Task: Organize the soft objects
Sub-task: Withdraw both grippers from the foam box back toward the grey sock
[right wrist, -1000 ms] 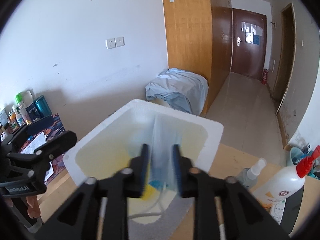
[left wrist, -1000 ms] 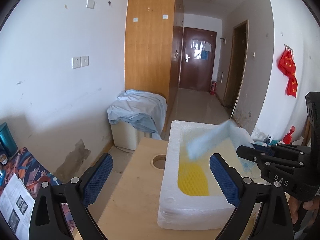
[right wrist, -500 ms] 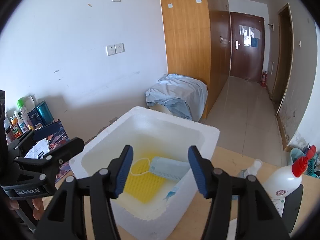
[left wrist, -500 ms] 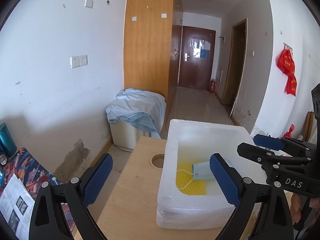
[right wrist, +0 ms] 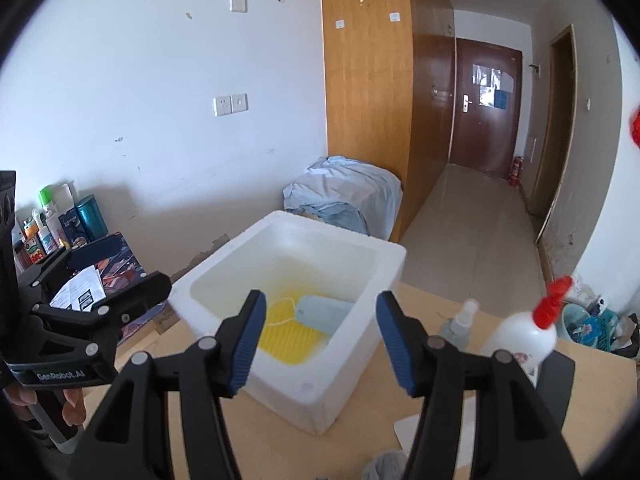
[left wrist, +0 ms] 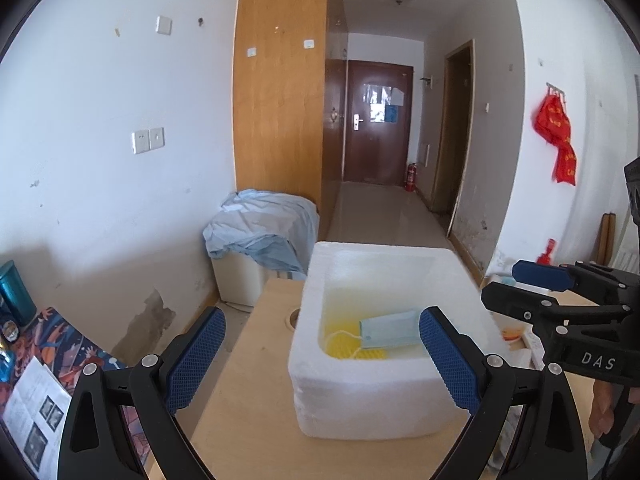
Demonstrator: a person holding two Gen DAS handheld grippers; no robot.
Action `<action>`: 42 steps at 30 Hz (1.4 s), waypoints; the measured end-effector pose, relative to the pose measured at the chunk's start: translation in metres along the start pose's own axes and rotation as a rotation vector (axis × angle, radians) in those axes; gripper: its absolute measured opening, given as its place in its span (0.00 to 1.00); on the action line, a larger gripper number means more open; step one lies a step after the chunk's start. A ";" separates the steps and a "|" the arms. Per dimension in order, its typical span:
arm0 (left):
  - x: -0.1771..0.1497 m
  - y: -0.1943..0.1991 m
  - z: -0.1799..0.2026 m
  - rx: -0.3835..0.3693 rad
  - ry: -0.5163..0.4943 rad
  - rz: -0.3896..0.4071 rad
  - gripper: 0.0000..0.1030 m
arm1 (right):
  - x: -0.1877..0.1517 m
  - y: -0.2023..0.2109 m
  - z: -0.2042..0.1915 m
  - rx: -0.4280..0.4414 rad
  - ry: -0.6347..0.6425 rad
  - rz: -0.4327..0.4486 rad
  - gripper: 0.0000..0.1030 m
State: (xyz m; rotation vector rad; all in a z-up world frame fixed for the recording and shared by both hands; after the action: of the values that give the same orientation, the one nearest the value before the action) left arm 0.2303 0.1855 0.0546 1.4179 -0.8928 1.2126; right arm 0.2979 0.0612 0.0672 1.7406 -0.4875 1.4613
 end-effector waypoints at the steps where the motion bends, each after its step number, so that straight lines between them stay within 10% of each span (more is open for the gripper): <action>1: 0.000 0.004 0.001 -0.006 0.003 0.004 0.95 | 0.000 0.006 0.000 -0.003 -0.002 0.003 0.68; 9: -0.004 0.031 0.016 -0.038 -0.016 0.000 0.96 | -0.002 0.053 -0.003 -0.005 -0.017 0.061 0.93; 42: -0.018 0.176 0.114 -0.220 -0.060 0.233 1.00 | -0.053 0.206 0.024 -0.146 -0.047 0.228 0.96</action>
State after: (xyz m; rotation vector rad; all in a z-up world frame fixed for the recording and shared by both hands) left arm 0.0837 0.0374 0.0807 1.2034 -1.2213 1.2057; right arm 0.1507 -0.0937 0.0830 1.6479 -0.8202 1.5021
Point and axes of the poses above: each gripper's, at about its wrist camera, not at the fingertips, and y roughly against the way its jaws point, z to its right, x to its top, the point moved 6 cm from there along -y, roughly the way its jaws point, and after that the axes turned 14 degrees about z, right-handed, at the moved point
